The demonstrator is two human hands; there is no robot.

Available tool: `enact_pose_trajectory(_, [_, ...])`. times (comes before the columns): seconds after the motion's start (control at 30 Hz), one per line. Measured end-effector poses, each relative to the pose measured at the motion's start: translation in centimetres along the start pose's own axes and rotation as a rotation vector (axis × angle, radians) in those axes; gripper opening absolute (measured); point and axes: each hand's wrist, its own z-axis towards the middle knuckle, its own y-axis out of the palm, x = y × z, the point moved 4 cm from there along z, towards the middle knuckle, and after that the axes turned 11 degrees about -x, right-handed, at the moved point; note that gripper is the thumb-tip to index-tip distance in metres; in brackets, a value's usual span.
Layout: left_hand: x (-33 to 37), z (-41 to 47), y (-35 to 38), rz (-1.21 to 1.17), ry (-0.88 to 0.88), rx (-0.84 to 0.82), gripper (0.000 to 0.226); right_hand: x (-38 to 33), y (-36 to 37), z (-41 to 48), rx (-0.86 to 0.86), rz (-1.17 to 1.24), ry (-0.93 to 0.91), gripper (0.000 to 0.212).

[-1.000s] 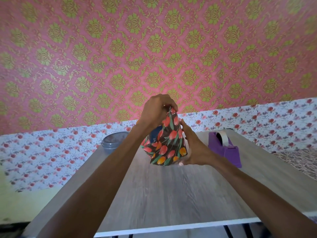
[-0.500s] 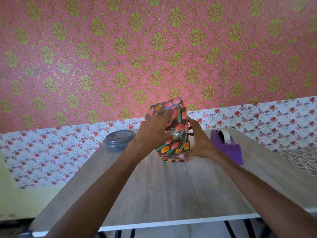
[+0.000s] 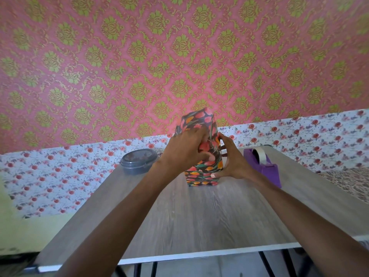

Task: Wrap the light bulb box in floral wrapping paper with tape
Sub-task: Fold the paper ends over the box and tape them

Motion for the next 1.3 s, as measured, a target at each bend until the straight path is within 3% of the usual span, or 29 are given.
enact_pose_trajectory(0.1, [-0.6, 0.4, 0.6, 0.097, -0.057, -0.104, 0.065, -0.3, 0.2, 0.1, -0.026, 0.022, -0.004, 0.137])
enact_pose_trajectory(0.33, [1.4, 1.1, 0.5, 0.085, 0.112, -0.005, 0.030, -0.3, 0.5, 0.4, 0.001, -0.008, -0.034, 0.135])
enact_pose_trajectory(0.5, [1.9, 2.1, 1.0, 0.003, -0.062, 0.001, 0.056, 0.1, 0.9, 0.9, 0.023, -0.085, -0.066, 0.131])
enact_pose_trajectory(0.63, [1.9, 2.8, 0.0, -0.006, -0.205, 0.050, 0.037, -0.2, 1.1, 0.8, 0.051, -0.077, -0.072, 0.138])
enact_pose_trajectory(0.73, [2.2, 3.3, -0.9, -0.082, -0.244, 0.104, 0.020, -1.3, 1.4, 0.4, 0.056, -0.064, -0.121, 0.130])
enact_pose_trajectory(0.87, [2.6, 3.6, -1.3, -0.223, -0.221, 0.089, 0.022, -2.9, 1.7, 0.6, 0.121, -0.007, -0.199, 0.114])
enact_pose_trajectory(1.0, [2.4, 3.4, -2.0, -0.342, -0.105, 0.000, 0.041, -1.8, 1.6, 0.5, 0.133, -0.006, -0.156, 0.114])
enact_pose_trajectory(1.1, [2.4, 2.0, -2.6, -0.280, 0.002, -0.204, 0.034, -0.7, 1.3, 0.3, 0.086, 0.017, -0.123, 0.117])
enact_pose_trajectory(1.13, [2.2, 1.3, -2.5, -0.225, 0.023, -0.295, 0.037, -0.5, 1.2, 0.4, 0.067, 0.021, -0.117, 0.118])
enact_pose_trajectory(1.23, [0.8, -0.4, -0.6, -0.029, 0.005, -0.555, 0.084, -0.4, 1.1, 0.4, 0.053, 0.038, -0.072, 0.122])
enact_pose_trajectory(1.3, [0.2, -1.1, 0.8, 0.149, -0.052, -0.571, 0.084, -0.4, 1.1, 0.5, 0.055, 0.032, -0.069, 0.123])
